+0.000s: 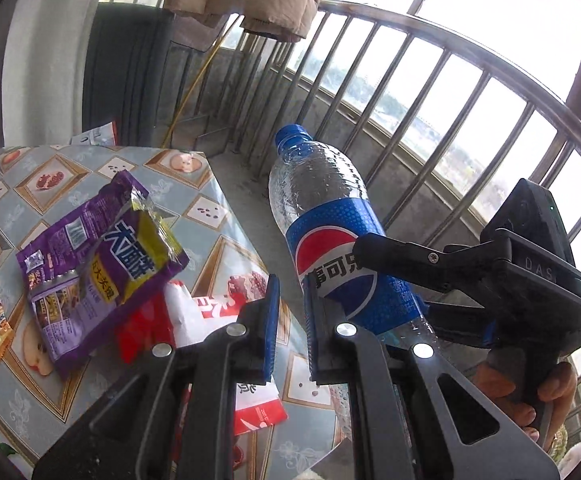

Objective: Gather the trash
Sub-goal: 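Lift the Pepsi bottle with the right tool while the left tool reaches the red snack bag, then grasp the red-and-white snack bag with the left tool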

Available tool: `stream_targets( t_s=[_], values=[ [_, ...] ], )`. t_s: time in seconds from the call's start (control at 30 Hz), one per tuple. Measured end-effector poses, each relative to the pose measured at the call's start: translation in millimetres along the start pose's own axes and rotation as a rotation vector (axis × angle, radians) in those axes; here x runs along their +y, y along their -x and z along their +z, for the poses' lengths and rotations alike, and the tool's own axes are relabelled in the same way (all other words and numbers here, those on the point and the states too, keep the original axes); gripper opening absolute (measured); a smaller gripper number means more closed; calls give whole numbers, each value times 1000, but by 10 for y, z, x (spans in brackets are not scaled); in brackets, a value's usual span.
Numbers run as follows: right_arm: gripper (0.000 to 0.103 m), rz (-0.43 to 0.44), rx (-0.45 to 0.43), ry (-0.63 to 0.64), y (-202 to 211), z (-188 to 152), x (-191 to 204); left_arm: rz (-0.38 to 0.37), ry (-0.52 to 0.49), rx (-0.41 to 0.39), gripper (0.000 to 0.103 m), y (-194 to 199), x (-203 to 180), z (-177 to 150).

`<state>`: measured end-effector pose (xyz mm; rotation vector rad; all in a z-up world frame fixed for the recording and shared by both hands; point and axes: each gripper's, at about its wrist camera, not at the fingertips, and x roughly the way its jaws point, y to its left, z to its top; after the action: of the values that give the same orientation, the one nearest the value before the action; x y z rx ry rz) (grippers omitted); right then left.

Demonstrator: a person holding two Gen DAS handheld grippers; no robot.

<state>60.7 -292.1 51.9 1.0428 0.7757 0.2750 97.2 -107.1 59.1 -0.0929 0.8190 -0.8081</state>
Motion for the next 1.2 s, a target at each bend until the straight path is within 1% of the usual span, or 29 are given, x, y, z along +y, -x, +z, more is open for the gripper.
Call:
stream_targets(
  t_s=[0.07, 0.17, 0.2, 0.3, 0.33, 0.47, 0.57, 0.63, 0.73, 0.8, 0.87, 0.93, 1.07, 1.2],
  values=[
    [56, 6, 14, -57, -61, -39, -231, 5, -10, 38, 11, -53, 28, -99],
    [56, -5, 41, -117, -179, -95, -485, 24, -6, 72, 11, -29, 158, -248],
    [56, -9, 53, -129, -230, -111, -550, 27, -10, 68, 13, 20, 204, -289],
    [56, -30, 92, -155, -412, -155, -714, 44, 7, 50, 15, 193, 318, -374],
    [56, -33, 107, -166, -484, -169, -761, 44, 16, 39, 18, 253, 360, -399],
    [56, -50, 141, -175, -689, -198, -880, 69, 25, 11, 24, 402, 474, -469],
    [56, -67, 158, -171, -816, -219, -915, 70, 24, 23, 32, 424, 527, -551],
    [56, -82, 168, -161, -890, -236, -928, 70, 14, 41, 41, 402, 524, -616],
    [56, -101, 173, -139, -954, -254, -927, 85, -5, 80, 47, 336, 512, -724],
    [56, -114, 170, -121, -963, -254, -904, 116, -24, 103, 48, 275, 503, -795],
    [56, -126, 168, -104, -967, -253, -887, 132, -39, 118, 48, 207, 503, -850],
    [56, -125, 174, -101, -977, -256, -887, 156, -51, 133, 48, 126, 503, -887],
    [57, -125, 181, -99, -982, -243, -877, 232, -115, 151, 48, -41, 462, -942],
    [57, -128, 186, -90, -983, -240, -880, 280, -149, 180, 48, -187, 438, -976]
  ],
)
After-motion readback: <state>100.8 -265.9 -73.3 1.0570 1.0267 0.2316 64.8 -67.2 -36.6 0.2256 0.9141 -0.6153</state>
